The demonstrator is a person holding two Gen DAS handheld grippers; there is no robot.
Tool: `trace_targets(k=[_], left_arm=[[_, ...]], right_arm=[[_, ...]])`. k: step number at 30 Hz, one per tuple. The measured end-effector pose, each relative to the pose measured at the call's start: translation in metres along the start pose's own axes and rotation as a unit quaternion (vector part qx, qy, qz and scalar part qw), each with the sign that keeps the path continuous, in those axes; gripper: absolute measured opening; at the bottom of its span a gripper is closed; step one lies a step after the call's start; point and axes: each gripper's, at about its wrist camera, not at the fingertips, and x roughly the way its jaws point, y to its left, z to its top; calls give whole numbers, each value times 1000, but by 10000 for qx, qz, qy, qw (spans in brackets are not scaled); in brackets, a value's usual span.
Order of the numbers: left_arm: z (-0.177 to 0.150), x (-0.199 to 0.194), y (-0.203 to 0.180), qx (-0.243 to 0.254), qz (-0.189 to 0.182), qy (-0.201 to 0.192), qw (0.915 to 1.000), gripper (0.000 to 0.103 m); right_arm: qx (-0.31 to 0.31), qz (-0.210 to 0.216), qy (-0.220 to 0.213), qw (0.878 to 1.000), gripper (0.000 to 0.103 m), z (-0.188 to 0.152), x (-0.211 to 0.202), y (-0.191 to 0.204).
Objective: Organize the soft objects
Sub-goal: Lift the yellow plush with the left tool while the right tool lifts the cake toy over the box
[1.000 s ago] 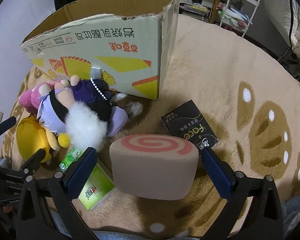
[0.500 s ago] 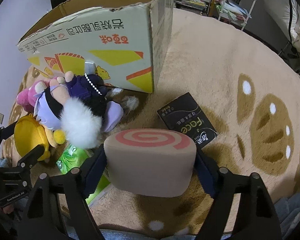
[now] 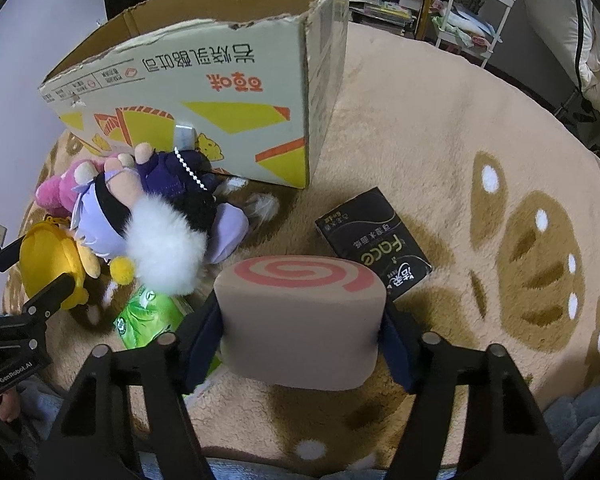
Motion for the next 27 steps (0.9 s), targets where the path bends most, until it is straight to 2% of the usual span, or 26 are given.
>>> trace_targets(k=[13, 20, 27], left_arm=[[-1, -21, 21, -486, 84, -237, 9985, 79], [-4, -66, 26, -606, 313, -1117, 9914, 79], [-4, -105, 25, -626, 464, -1879, 9791, 78]], right_arm=[[-149, -15, -319, 9994, 60, -4, -19, 6], [28, 65, -840, 9964, 59, -8, -47, 4], [133, 100, -1923, 9812, 59, -12, -102, 2]])
